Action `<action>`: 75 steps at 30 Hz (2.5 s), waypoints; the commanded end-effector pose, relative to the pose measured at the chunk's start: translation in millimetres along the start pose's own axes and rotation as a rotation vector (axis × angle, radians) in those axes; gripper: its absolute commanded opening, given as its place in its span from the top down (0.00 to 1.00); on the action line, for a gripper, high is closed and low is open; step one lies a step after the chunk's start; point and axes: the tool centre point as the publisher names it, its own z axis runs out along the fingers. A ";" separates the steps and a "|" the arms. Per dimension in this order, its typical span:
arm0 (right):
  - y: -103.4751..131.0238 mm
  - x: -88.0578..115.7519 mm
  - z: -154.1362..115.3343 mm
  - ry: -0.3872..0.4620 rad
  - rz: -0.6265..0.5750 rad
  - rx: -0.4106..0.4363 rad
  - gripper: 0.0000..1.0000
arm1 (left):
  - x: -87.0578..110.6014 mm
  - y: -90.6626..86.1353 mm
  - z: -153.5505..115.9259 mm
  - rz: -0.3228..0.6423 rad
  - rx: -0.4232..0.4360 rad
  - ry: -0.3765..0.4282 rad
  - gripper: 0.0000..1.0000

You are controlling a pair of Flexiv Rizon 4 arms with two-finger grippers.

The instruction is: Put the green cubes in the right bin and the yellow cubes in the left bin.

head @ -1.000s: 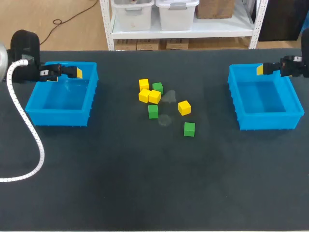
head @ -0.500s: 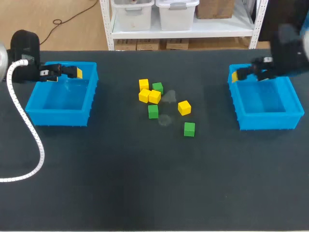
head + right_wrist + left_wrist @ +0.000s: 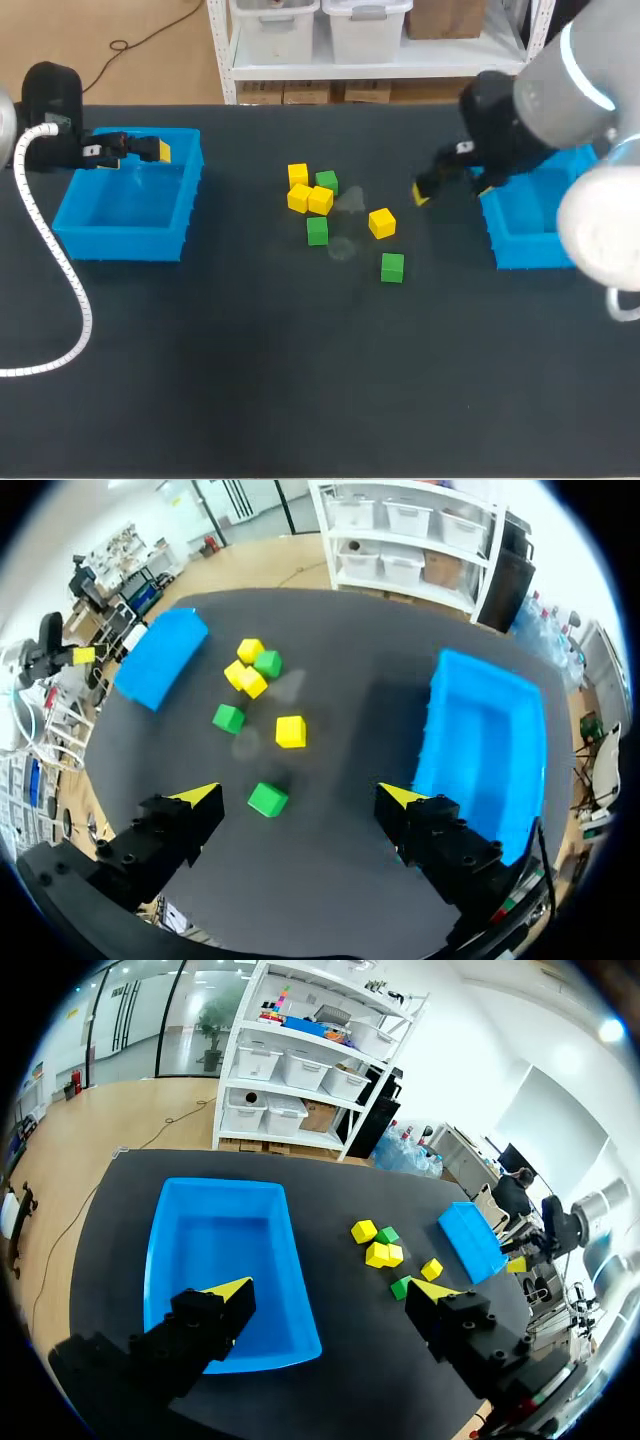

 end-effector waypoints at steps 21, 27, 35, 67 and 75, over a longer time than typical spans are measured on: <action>26.5 34.3 98.2 0.171 -0.023 0.116 0.00 | 1.4 1.3 0.1 0.001 0.007 -0.006 0.00; 21.3 38.4 114.5 0.214 0.002 0.190 0.00 | 1.4 1.3 0.1 0.001 0.007 -0.006 0.00; 24.9 35.7 127.2 0.234 0.027 0.233 0.00 | 1.4 1.3 0.1 0.001 0.007 -0.006 0.00; 17.1 25.0 104.7 0.198 0.027 0.298 0.00 | 1.4 1.3 0.1 0.001 0.007 -0.006 0.00; 19.9 25.3 83.1 0.196 -0.060 0.284 0.00 | 1.4 1.3 0.1 0.001 0.007 -0.006 0.00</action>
